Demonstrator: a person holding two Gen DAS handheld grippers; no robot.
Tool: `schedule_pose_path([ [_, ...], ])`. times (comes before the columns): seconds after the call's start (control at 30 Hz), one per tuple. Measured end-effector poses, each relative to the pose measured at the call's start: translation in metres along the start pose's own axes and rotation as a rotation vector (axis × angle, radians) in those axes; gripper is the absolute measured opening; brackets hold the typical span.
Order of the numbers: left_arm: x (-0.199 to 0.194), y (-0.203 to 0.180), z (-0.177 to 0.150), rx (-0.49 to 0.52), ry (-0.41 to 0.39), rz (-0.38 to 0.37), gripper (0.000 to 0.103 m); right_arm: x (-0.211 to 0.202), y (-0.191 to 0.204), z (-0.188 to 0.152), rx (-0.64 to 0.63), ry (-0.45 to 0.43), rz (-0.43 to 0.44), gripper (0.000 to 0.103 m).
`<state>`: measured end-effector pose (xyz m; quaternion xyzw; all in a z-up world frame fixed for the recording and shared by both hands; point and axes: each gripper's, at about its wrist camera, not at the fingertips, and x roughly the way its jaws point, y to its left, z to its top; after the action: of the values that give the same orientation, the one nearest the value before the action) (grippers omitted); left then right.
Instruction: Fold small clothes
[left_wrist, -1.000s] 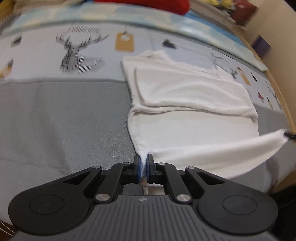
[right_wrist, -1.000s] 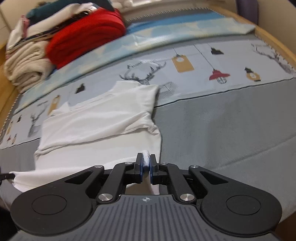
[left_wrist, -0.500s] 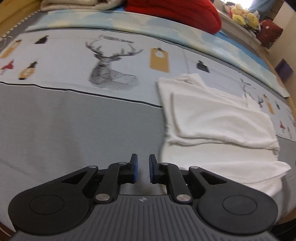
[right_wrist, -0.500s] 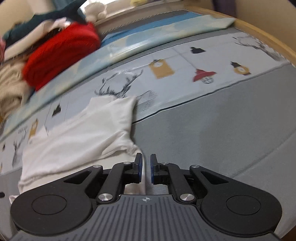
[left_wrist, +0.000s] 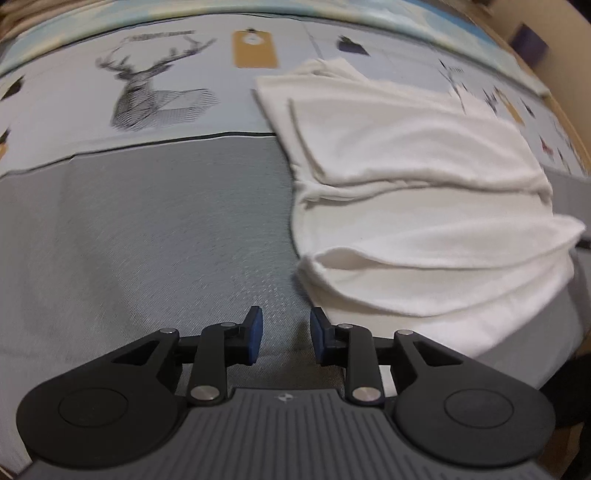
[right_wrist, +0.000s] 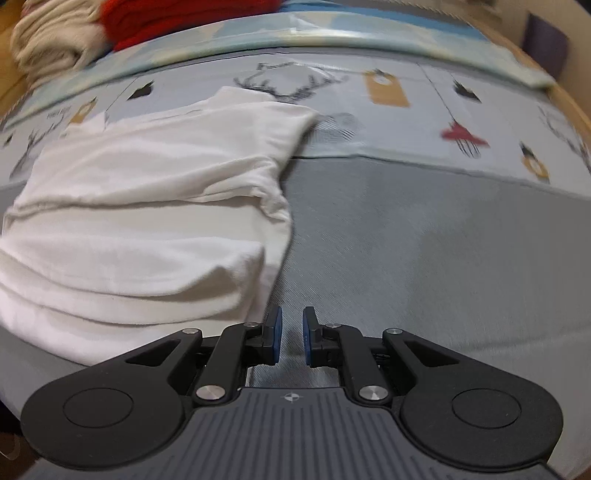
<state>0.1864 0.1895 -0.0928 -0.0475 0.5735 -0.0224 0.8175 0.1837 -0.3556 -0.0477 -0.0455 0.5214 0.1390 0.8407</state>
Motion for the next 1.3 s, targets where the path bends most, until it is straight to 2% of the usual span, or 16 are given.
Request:
schedule_pose_path([
  [0.13,0.006,-0.006,0.01,0.023,-0.014,-0.031,0.041,0.0,0.02,0.005,-0.105,-0.049,0.009,0.024],
  [0.3,0.01,-0.008,0.026,0.013,-0.033,-0.055,0.042,0.004,0.032,0.012,-0.2,-0.089,0.0,0.025],
  [0.73,0.024,-0.014,0.047,0.012,-0.048,-0.07,0.042,0.027,0.044,0.044,-0.225,-0.147,0.008,0.03],
  [0.77,0.025,-0.014,0.048,0.015,-0.048,-0.07,0.041,0.029,0.045,0.046,-0.225,-0.147,0.013,0.03],
  [0.83,0.025,-0.014,0.048,0.02,-0.05,-0.066,0.031,0.034,0.047,0.05,-0.23,-0.143,0.028,0.03],
  [0.87,0.025,-0.014,0.048,0.022,-0.05,-0.068,0.022,0.036,0.048,0.051,-0.234,-0.138,0.034,0.03],
  [0.97,0.024,-0.011,0.048,0.015,-0.057,-0.076,0.016,0.044,0.053,0.053,-0.254,-0.102,0.058,0.03],
  [1.13,0.02,-0.006,0.048,-0.002,-0.077,-0.085,0.015,0.051,0.056,0.049,-0.297,-0.047,0.069,0.03],
  [1.3,0.018,-0.007,0.049,-0.013,-0.083,-0.099,0.016,0.051,0.047,0.05,-0.285,-0.065,0.032,0.03],
])
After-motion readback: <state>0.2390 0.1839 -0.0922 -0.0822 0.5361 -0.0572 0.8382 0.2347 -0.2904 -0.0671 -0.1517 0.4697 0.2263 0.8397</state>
